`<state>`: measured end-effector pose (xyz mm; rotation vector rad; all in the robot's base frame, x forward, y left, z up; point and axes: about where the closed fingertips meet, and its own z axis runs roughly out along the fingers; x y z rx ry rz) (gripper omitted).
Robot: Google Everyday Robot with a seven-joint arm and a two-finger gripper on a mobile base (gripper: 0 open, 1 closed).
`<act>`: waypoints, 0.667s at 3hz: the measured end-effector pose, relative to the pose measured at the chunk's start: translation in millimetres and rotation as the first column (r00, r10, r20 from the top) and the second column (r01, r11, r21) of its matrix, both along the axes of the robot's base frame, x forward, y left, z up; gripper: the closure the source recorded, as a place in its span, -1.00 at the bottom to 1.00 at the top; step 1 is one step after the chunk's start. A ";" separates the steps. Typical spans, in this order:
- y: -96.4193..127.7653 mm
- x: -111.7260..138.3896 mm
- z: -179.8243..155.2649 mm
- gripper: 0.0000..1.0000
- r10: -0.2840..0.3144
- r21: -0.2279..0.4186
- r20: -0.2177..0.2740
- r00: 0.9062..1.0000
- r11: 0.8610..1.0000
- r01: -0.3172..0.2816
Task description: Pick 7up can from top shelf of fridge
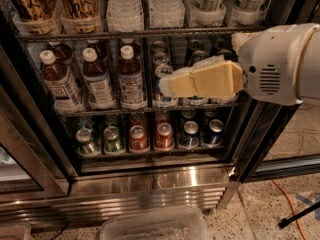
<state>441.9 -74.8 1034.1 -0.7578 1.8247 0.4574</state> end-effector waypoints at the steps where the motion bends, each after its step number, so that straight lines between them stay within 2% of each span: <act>1: 3.7 1.6 8.0 -1.00 -0.015 0.034 0.010 1.000 0.999 0.014; 2: 3.7 1.6 8.0 -1.00 -0.015 0.034 0.010 1.000 0.999 0.014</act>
Offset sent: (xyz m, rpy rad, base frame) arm 0.0023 0.0035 0.0078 0.0391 -0.0096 -0.0175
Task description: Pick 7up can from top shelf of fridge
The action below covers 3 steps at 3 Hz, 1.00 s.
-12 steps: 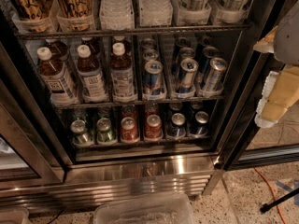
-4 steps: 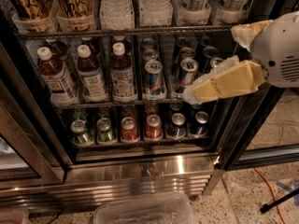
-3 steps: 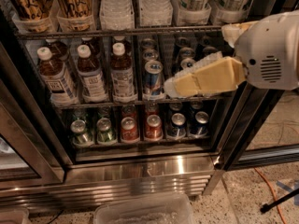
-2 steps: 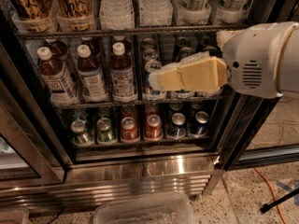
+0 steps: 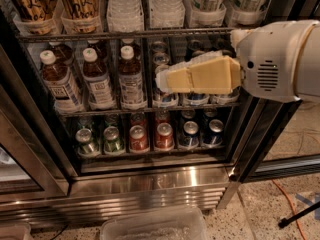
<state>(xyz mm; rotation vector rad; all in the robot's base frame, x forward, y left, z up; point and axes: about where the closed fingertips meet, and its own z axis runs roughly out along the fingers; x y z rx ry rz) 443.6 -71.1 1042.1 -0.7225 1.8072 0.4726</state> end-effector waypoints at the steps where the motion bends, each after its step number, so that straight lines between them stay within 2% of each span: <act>1: 3.5 -0.2 2.7 -1.00 -0.018 0.005 0.023 1.000 1.000 0.018; 2: 27.0 -8.0 -10.0 -1.00 -0.060 -0.007 0.074 0.996 0.998 0.060; 3: 45.0 2.0 -37.0 -1.00 -0.127 -0.008 0.119 0.985 0.992 0.128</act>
Offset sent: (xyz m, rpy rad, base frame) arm 0.0296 0.0067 -0.0523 0.0079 -0.2617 -0.4171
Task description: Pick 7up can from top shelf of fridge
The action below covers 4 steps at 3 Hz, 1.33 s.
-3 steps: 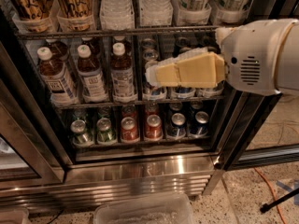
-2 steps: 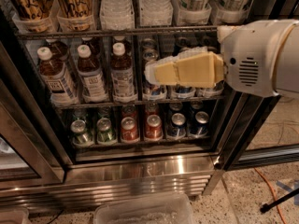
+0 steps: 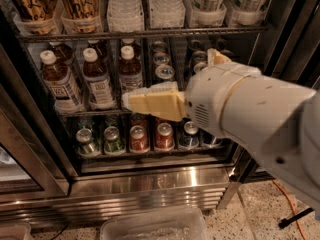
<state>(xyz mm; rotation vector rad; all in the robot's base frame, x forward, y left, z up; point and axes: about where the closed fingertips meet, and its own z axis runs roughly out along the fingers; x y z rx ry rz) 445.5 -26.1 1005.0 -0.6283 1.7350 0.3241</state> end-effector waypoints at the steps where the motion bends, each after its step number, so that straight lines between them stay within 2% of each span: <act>1: -1.4 32.9 8.6 -1.00 -0.100 0.057 0.060 0.993 0.994 0.096; 2: -59.8 77.5 50.7 -1.00 -0.279 0.201 0.112 0.954 0.946 0.253; 3: -140.5 95.4 55.4 -1.00 -0.428 0.273 0.121 0.896 0.882 0.384; 4: -172.8 93.3 36.1 -1.00 -0.478 0.313 0.083 0.875 0.846 0.432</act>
Offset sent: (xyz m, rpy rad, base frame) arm 0.0523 -0.0759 -0.0699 0.1763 -0.4252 -0.4493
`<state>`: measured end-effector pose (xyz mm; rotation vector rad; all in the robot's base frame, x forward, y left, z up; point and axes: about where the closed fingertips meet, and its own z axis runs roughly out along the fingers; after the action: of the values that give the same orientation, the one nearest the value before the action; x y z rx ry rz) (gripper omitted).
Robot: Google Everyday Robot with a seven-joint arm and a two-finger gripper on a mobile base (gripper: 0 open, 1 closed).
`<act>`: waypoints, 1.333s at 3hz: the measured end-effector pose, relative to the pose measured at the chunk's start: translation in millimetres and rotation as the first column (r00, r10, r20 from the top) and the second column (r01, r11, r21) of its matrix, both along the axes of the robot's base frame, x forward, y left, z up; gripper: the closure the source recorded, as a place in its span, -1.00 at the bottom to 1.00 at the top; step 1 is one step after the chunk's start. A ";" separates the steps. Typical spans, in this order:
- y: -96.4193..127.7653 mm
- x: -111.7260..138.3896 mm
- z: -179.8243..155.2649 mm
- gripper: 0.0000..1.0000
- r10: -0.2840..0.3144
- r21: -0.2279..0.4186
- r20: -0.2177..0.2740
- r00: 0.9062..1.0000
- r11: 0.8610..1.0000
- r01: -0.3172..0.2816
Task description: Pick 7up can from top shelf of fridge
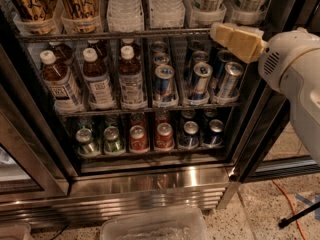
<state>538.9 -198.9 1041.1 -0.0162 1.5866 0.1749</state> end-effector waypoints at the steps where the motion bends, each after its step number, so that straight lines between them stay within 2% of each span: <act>1: 0.0 0.0 0.0 -1.00 0.000 0.000 0.000 1.000 1.000 0.000; 3: -0.4 6.2 -12.8 -1.00 -0.065 -0.053 -0.004 0.998 0.997 0.064; 4: 10.3 10.9 -42.1 -1.00 -0.097 -0.061 0.039 0.995 0.993 0.099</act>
Offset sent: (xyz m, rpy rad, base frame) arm 0.0036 0.0042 -0.0157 -0.0732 0.0138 -0.0584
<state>549.7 -188.6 999.0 0.0098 1.5533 0.0482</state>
